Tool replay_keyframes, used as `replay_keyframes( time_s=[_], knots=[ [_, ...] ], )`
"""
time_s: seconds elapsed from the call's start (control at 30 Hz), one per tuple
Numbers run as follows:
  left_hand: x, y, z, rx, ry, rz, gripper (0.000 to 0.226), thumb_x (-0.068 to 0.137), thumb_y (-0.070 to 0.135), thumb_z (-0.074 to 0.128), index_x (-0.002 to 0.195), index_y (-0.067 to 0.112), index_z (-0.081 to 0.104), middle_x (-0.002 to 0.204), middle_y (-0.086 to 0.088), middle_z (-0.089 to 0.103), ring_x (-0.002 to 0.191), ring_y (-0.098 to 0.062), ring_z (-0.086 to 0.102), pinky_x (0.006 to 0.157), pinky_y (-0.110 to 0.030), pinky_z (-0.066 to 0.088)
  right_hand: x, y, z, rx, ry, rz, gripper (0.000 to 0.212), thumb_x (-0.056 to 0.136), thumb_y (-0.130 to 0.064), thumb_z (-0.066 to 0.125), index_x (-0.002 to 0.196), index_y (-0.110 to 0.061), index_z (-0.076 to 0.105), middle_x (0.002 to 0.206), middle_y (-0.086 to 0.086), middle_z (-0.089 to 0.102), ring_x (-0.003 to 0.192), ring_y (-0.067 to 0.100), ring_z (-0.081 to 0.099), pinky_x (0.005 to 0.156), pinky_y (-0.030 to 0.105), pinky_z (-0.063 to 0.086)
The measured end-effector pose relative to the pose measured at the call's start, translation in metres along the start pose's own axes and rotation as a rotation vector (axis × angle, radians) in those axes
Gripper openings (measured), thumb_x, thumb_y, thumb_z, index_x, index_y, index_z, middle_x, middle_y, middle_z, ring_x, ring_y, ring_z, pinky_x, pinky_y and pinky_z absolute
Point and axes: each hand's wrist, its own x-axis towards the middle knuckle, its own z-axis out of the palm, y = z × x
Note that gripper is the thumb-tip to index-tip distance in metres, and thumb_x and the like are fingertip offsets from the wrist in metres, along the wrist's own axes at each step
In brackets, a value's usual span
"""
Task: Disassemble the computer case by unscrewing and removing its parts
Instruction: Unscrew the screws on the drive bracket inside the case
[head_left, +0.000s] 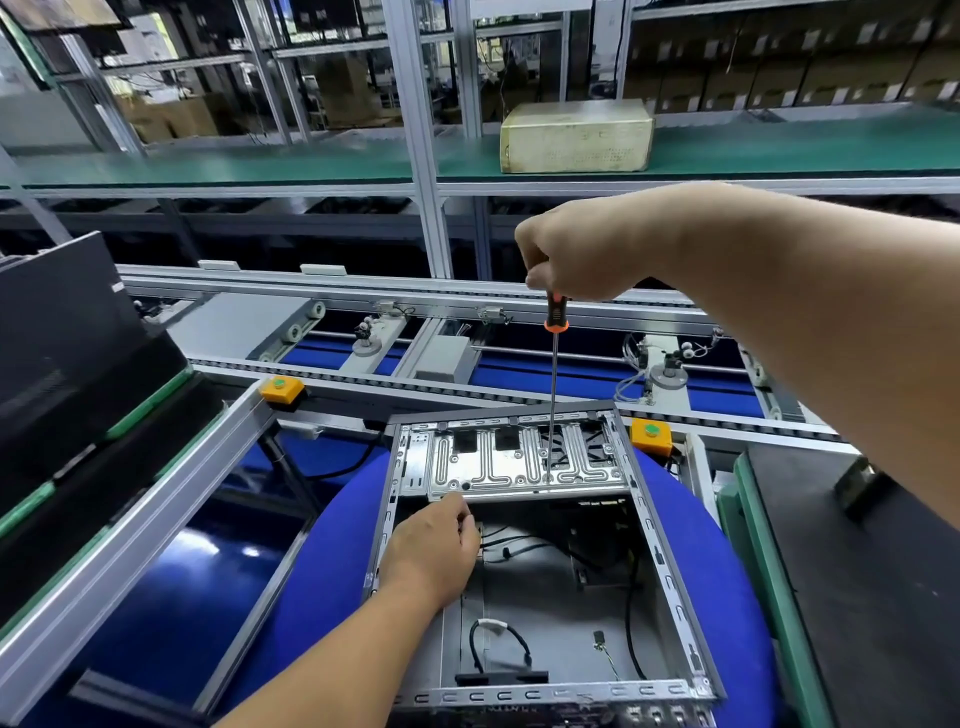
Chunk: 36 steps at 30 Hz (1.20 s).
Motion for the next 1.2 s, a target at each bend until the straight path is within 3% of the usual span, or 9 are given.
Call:
replay_keyframes(
  time_s=[0.07,0.23,0.4,0.5,0.57,0.7,0.83,0.93,1.2],
  knots=[
    [0.0,0.0,0.0,0.005,0.001,0.003,0.015,0.102,0.039,0.045,0.089,0.034,0.051,0.077,0.013,0.06,0.07,-0.007,0.058,0.064,-0.034,0.051,-0.002,0.001,-0.004,0.098,-0.034,-0.043,0.007,0.101,-0.026,0.058,0.097,-0.03,0.062,0.094,-0.006,0.064,0.08,0.015,0.058,0.061,0.034,0.042],
    [0.0,0.0,-0.001,0.006,-0.003,0.006,0.015,0.102,0.038,0.045,0.089,0.034,0.051,0.076,0.012,0.06,0.069,-0.007,0.058,0.063,-0.033,0.051,-0.007,0.0,-0.012,0.228,-0.128,-0.052,0.022,0.094,-0.012,0.063,0.088,-0.032,0.069,0.088,-0.004,0.068,0.074,0.017,0.066,0.058,0.03,0.045],
    [-0.001,0.0,-0.001,0.006,-0.005,0.003,0.016,0.103,0.038,0.045,0.089,0.033,0.051,0.077,0.013,0.06,0.07,-0.008,0.058,0.064,-0.033,0.051,-0.006,-0.006,-0.009,0.103,-0.098,0.001,0.008,0.099,-0.039,0.061,0.104,-0.033,0.063,0.097,-0.003,0.068,0.083,0.019,0.066,0.065,0.035,0.05],
    [-0.001,0.001,-0.002,0.003,-0.006,0.003,0.015,0.103,0.038,0.045,0.09,0.033,0.052,0.078,0.013,0.061,0.071,-0.008,0.059,0.064,-0.034,0.049,-0.004,-0.008,-0.007,-0.075,-0.118,0.127,0.048,0.103,-0.06,0.042,0.104,-0.016,0.062,0.089,0.007,0.071,0.077,0.025,0.068,0.062,0.035,0.048],
    [-0.001,0.001,-0.002,0.001,-0.002,0.001,0.015,0.103,0.038,0.045,0.09,0.033,0.052,0.078,0.014,0.06,0.071,-0.007,0.058,0.063,-0.032,0.048,-0.006,-0.01,-0.009,-0.119,-0.143,0.181,0.059,0.106,-0.058,0.032,0.094,-0.008,0.062,0.08,0.009,0.068,0.064,0.024,0.064,0.056,0.033,0.043],
    [-0.001,0.001,-0.002,-0.008,-0.003,-0.009,0.016,0.103,0.038,0.046,0.089,0.034,0.052,0.078,0.014,0.061,0.07,-0.007,0.058,0.061,-0.03,0.046,-0.007,-0.01,-0.012,-0.174,-0.175,0.059,0.03,0.108,-0.027,0.048,0.082,-0.015,0.058,0.081,0.003,0.063,0.06,0.014,0.052,0.05,0.027,0.036],
    [-0.002,0.001,-0.002,-0.006,-0.005,-0.014,0.017,0.102,0.039,0.045,0.087,0.034,0.05,0.078,0.014,0.06,0.071,-0.007,0.058,0.061,-0.031,0.043,-0.007,-0.009,-0.007,-0.22,-0.078,0.043,0.028,0.108,-0.036,0.045,0.106,-0.016,0.063,0.098,0.004,0.065,0.079,0.021,0.057,0.057,0.032,0.036],
    [-0.001,0.0,-0.002,-0.005,-0.003,-0.017,0.017,0.102,0.039,0.045,0.087,0.034,0.049,0.077,0.013,0.06,0.07,-0.008,0.058,0.059,-0.03,0.041,-0.007,-0.006,-0.008,-0.03,-0.06,-0.026,0.009,0.102,-0.03,0.057,0.103,-0.026,0.066,0.099,-0.004,0.065,0.085,0.018,0.06,0.065,0.034,0.043],
    [-0.002,0.001,-0.002,-0.001,0.001,-0.012,0.017,0.103,0.038,0.045,0.087,0.033,0.05,0.077,0.014,0.06,0.069,-0.008,0.058,0.059,-0.03,0.043,-0.01,-0.004,-0.015,0.04,-0.14,-0.042,0.019,0.094,-0.016,0.064,0.092,-0.034,0.071,0.093,-0.012,0.067,0.081,0.009,0.059,0.062,0.029,0.04]
  ],
)
